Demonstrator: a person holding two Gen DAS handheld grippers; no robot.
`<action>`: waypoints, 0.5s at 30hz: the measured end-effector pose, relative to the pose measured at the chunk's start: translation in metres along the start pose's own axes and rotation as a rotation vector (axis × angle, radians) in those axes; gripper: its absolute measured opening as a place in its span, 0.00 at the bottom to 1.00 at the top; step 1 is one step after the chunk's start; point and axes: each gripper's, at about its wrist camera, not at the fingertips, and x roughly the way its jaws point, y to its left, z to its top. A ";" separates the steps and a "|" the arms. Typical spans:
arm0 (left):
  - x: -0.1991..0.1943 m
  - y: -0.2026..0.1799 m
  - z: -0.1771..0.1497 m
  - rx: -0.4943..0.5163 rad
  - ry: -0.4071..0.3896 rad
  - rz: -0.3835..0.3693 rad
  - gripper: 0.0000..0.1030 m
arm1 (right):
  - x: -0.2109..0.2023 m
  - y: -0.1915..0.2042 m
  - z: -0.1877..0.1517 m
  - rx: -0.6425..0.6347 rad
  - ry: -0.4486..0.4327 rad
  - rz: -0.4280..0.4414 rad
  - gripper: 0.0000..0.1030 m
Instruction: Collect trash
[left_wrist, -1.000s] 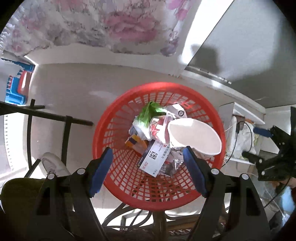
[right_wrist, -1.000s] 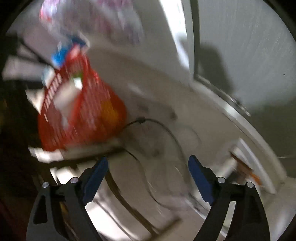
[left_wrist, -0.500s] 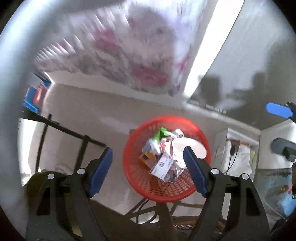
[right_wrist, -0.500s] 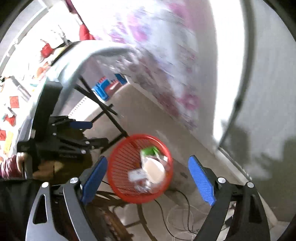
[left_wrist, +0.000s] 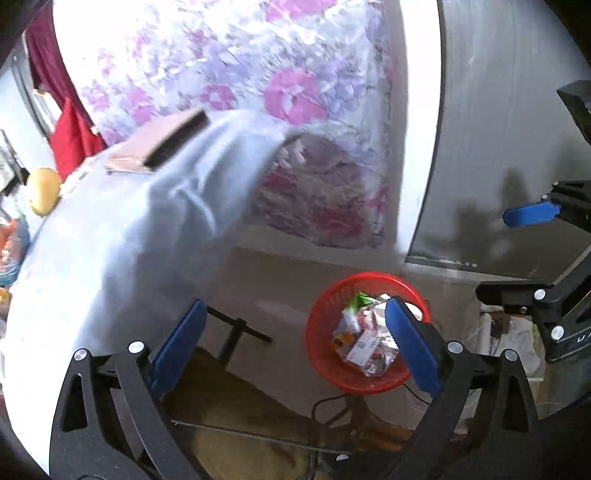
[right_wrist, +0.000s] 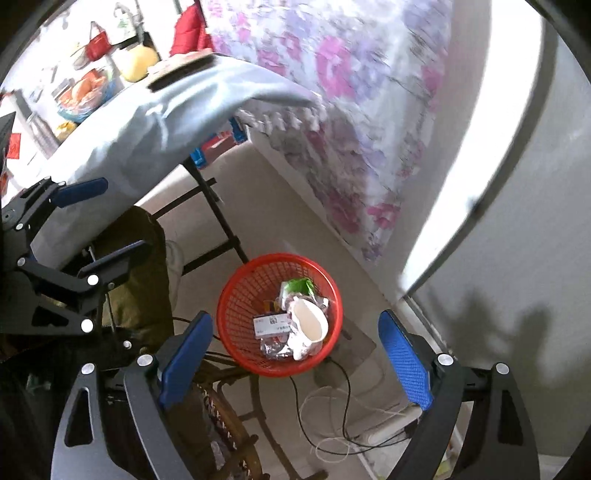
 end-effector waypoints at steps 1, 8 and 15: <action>-0.003 0.002 -0.001 -0.004 -0.006 0.010 0.92 | -0.001 0.003 0.001 -0.006 -0.001 0.001 0.88; -0.006 0.009 -0.006 -0.032 -0.002 0.008 0.93 | 0.006 0.011 0.001 -0.021 0.016 0.000 0.88; 0.008 0.004 -0.007 -0.032 0.048 -0.020 0.93 | 0.019 0.001 -0.005 0.027 0.041 0.030 0.88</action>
